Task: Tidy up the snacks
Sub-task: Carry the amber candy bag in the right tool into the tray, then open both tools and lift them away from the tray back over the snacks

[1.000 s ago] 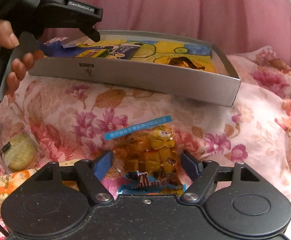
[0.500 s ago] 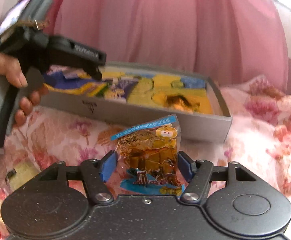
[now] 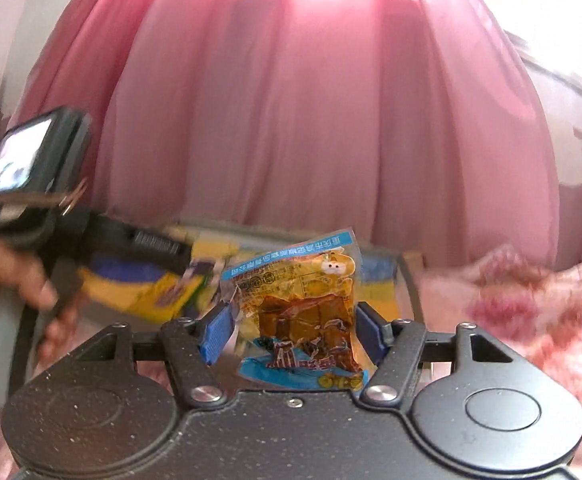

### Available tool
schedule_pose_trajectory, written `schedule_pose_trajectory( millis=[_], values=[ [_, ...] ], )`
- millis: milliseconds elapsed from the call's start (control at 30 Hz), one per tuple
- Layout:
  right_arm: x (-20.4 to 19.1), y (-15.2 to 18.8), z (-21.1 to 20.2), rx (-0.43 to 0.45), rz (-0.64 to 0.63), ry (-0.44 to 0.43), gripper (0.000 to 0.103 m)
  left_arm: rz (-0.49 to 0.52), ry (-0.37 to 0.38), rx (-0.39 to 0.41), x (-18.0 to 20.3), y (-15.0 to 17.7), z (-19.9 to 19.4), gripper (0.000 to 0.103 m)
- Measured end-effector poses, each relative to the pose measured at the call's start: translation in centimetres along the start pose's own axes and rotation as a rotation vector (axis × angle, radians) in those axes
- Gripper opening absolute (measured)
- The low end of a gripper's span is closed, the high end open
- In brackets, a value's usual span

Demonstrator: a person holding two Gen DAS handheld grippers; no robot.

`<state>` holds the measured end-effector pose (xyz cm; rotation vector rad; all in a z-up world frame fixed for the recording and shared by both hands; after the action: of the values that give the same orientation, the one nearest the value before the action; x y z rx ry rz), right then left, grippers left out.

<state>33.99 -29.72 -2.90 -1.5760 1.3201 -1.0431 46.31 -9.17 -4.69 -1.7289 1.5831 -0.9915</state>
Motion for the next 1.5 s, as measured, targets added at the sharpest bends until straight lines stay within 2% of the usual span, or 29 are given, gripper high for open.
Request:
schedule_pose_trajectory(
  millis=[133, 367, 500, 567, 800, 933, 1133, 1500],
  values=[
    [0.1, -1.3, 3.1, 0.002, 0.020, -0.010, 0.067, 0.021, -0.017, -0.004, 0.1, -0.2, 0.4, 0.102],
    [0.1, 0.0, 6.7, -0.109, 0.027, -0.027, 0.072, 0.025, -0.017, -0.035, 0.5, 0.4, 1.0, 0.102],
    [0.0, 0.6, 6.5, -0.128, 0.052, -0.025, 0.078, 0.020, -0.017, -0.052, 0.6, 0.7, 0.7, 0.102],
    [0.1, 0.5, 6.2, -0.125, 0.061, -0.024, 0.086, 0.013, -0.013, -0.058, 0.6, 0.6, 0.4, 0.102],
    [0.6, -1.1, 2.6, -0.053, 0.128, -0.018, 0.101, -0.003, -0.011, -0.032, 0.0, -0.4, -2.4, 0.102],
    [0.8, -2.4, 0.1, -0.016, 0.140, -0.005, 0.102, 0.003, -0.014, -0.010, -0.3, -0.9, -4.5, 0.102],
    [0.5, -3.7, -4.5, 0.043, 0.175, 0.004, 0.102, 0.028, 0.009, 0.079, -0.8, -1.1, -9.4, 0.102],
    [-1.4, -3.0, -13.2, 0.064, 0.187, 0.016, 0.102, 0.061, 0.053, 0.162, -5.0, 1.7, -18.4, 0.102]
  ],
)
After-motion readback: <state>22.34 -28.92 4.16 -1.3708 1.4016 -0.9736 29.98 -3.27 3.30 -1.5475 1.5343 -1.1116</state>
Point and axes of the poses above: each gripper's, at about its wrist camera, not at the fingertips, and z roughly the way its jaws point, x to its right, y to its underside, the point moved 5 cm from there along z, roughly the way its jaws point, and after that the axes turned 3 degrees about z, right-handed, at the moved point
